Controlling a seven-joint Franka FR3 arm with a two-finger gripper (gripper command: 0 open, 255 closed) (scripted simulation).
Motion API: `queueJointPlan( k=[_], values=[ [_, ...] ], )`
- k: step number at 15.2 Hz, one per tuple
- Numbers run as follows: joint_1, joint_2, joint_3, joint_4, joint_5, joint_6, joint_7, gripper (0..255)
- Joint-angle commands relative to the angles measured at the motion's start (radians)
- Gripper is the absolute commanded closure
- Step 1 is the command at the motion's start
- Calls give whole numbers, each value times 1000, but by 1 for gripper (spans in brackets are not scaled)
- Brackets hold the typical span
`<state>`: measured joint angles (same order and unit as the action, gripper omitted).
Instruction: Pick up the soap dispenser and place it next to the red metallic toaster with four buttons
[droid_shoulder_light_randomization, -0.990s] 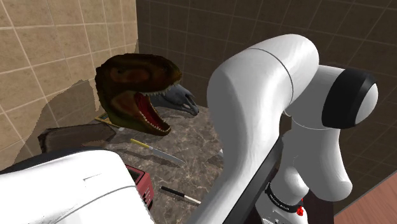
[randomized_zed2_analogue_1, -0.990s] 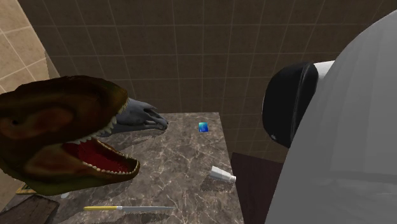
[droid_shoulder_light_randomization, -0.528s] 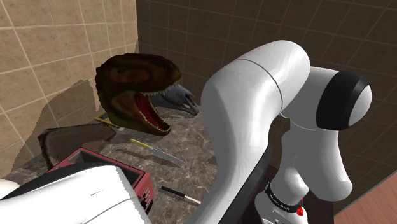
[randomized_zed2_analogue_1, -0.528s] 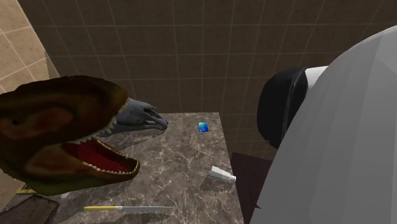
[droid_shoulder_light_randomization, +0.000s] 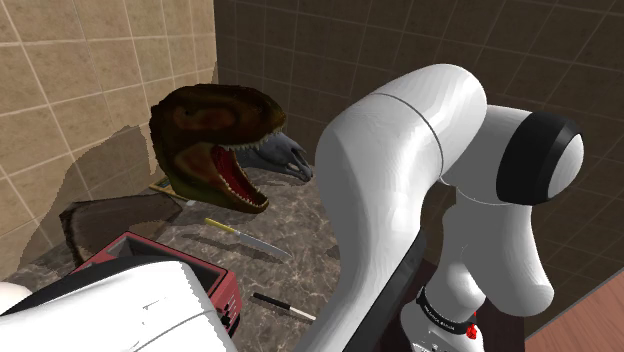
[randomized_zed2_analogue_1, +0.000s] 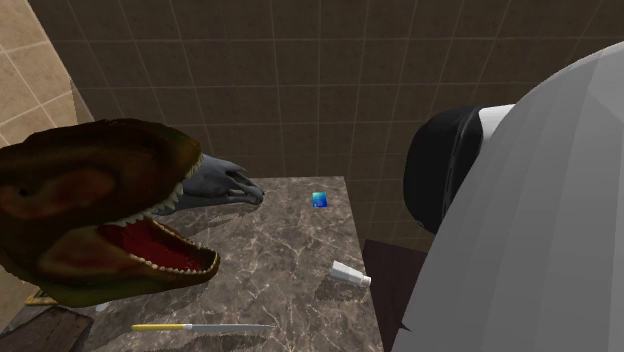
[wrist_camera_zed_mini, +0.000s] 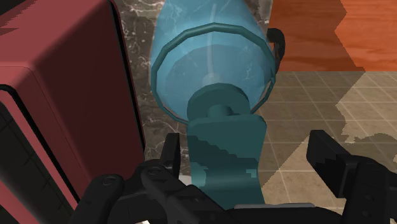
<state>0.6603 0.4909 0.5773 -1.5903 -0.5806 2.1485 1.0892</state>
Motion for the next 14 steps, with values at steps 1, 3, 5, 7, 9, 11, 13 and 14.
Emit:
queueJointPlan(
  k=[1,3,5,7,9,11,13,14],
  values=[
    [0,0,0,0,0,0,0,0],
    [0,0,0,0,0,0,0,0],
    [-5,-39,17,8,27,-41,-14,0],
    [-9,-70,30,20,50,-79,-27,0],
    [-9,-70,30,19,50,-79,-27,0],
    [-9,-70,30,20,50,-79,-27,0],
    [-9,-70,30,20,50,-79,-27,0],
    [-9,-70,30,20,50,-79,-27,0]
  ],
)
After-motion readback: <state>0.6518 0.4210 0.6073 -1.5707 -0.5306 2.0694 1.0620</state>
